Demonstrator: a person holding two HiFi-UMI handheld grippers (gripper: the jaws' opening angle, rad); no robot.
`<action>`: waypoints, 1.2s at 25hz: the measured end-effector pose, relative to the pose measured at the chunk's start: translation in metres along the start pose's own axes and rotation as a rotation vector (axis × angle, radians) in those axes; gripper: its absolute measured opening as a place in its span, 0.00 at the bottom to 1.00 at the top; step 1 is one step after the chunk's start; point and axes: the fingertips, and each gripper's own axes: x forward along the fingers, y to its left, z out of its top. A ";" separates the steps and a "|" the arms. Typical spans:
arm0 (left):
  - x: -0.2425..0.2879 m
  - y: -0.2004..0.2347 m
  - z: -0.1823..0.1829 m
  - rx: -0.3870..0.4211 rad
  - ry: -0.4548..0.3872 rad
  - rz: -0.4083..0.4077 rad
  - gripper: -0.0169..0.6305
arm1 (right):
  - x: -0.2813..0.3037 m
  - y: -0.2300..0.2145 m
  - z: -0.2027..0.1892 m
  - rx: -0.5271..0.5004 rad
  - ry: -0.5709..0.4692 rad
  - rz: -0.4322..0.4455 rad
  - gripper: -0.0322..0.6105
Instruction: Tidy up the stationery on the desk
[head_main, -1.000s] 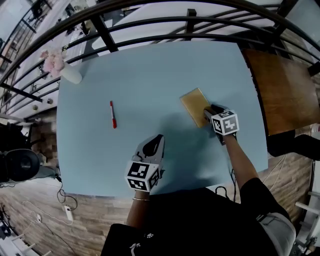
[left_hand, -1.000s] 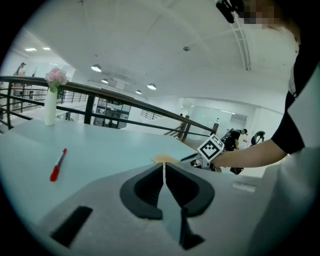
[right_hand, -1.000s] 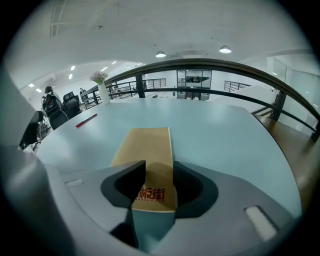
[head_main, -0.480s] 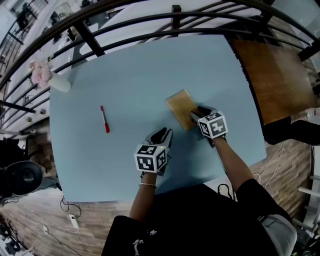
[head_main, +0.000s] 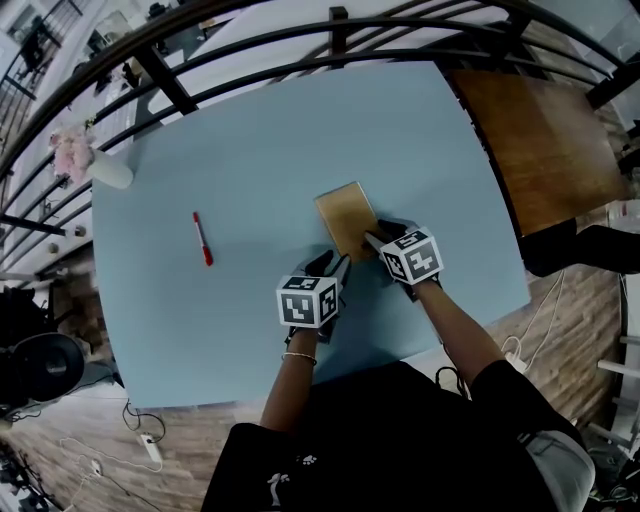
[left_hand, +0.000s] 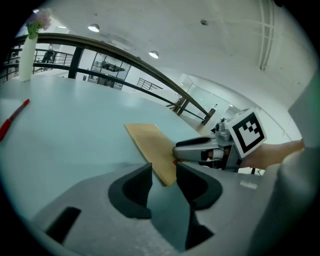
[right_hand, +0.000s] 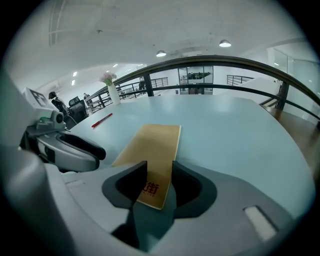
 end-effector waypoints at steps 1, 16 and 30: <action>0.000 0.001 -0.001 0.005 0.008 0.004 0.27 | 0.000 0.003 -0.001 0.000 0.000 0.003 0.31; 0.003 0.004 -0.005 0.037 0.048 0.047 0.27 | -0.001 0.023 -0.006 -0.023 0.011 0.048 0.29; 0.002 0.013 -0.013 0.021 0.105 0.090 0.34 | -0.001 0.031 -0.008 -0.060 0.024 0.045 0.29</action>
